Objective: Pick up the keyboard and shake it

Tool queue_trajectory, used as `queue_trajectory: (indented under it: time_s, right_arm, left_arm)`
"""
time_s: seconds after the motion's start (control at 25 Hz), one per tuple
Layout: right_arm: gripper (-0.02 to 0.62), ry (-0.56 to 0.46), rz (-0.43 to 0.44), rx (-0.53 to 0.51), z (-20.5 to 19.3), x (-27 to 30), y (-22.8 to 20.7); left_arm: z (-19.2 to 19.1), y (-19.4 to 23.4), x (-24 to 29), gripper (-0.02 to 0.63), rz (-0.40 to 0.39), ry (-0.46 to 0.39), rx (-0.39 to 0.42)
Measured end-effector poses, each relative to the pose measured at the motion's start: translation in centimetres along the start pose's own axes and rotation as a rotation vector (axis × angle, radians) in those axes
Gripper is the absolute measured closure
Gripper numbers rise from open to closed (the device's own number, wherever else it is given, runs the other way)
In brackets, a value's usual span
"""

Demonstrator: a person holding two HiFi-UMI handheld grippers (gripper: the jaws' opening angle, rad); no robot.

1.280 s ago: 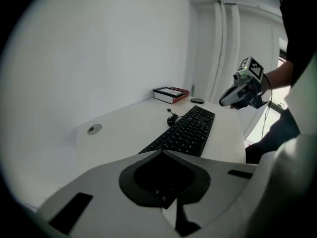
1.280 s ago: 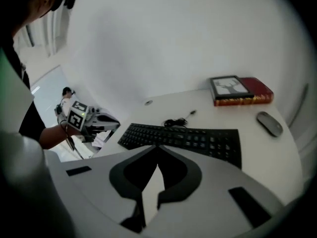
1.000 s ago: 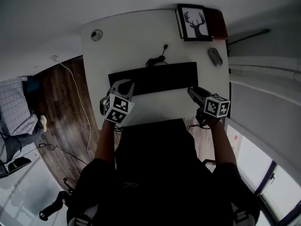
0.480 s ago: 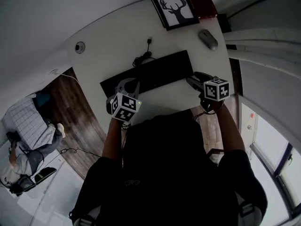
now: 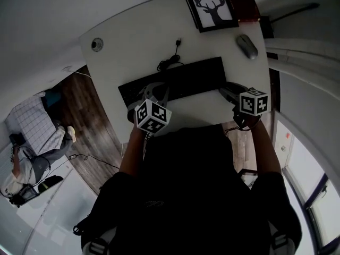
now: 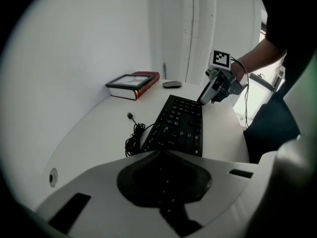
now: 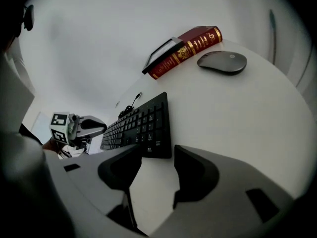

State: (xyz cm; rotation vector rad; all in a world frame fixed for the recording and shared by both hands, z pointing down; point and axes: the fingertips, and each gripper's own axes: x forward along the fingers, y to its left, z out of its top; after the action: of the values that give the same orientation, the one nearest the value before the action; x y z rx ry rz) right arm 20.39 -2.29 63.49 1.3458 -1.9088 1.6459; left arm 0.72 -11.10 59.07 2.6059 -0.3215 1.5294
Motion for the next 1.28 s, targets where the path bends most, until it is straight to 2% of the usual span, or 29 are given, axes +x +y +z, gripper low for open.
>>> queue_trajectory:
  time_s: [0.04,0.08,0.16,0.2,0.4,0.48,0.6,0.76,0.96,1.0,1.12,1.28]
  right_arm:
    - [0.377,0.006,-0.012,-0.018,-0.1,0.1,-0.1]
    - [0.39,0.009,-0.028,-0.037,0.0,0.2,-0.2]
    - [0.476,0.009,-0.056,-0.076,0.0,0.3,-0.5]
    - [0.488,0.006,-0.061,-0.089,0.0,0.3,-0.5]
    - [0.491,-0.006,-0.029,-0.091,0.1,0.2,-0.3]
    - [0.491,-0.001,-0.025,-0.095,0.1,0.2,-0.3]
    - [0.491,0.003,-0.025,-0.094,0.0,0.2,-0.5]
    - [0.491,0.002,-0.024,-0.087,0.0,0.3,-0.6]
    - [0.489,-0.011,-0.021,-0.081,0.0,0.2,-0.6]
    - [0.489,-0.014,-0.022,-0.08,0.0,0.3,-0.5]
    - [0.489,-0.021,-0.026,-0.085,0.1,0.4,-0.5]
    - [0.489,-0.033,-0.028,-0.086,0.0,0.4,-0.6]
  left_arm:
    - [0.2,0.4,-0.2,0.568,-0.006,-0.005,0.007]
    - [0.3,0.8,-0.1,0.507,-0.018,-0.005,0.017]
    - [0.4,1.6,0.5,0.443,-0.049,0.016,0.053]
    - [0.3,1.9,0.8,0.406,-0.064,0.033,0.076]
    - [-1.2,3.6,1.9,0.224,-0.129,0.137,0.134]
    - [-2.4,4.2,2.1,0.222,-0.157,0.176,0.129]
    - [-4.0,3.4,2.9,0.211,-0.271,0.239,0.101]
    - [-4.3,3.0,3.4,0.225,-0.366,0.269,0.108]
    - [-4.1,2.9,3.3,0.258,-0.397,0.352,0.159]
    - [-3.9,2.6,3.3,0.307,-0.401,0.368,0.177]
    - [-3.8,2.4,3.3,0.307,-0.402,0.406,0.194]
    - [-3.6,2.5,3.3,0.325,-0.406,0.405,0.196]
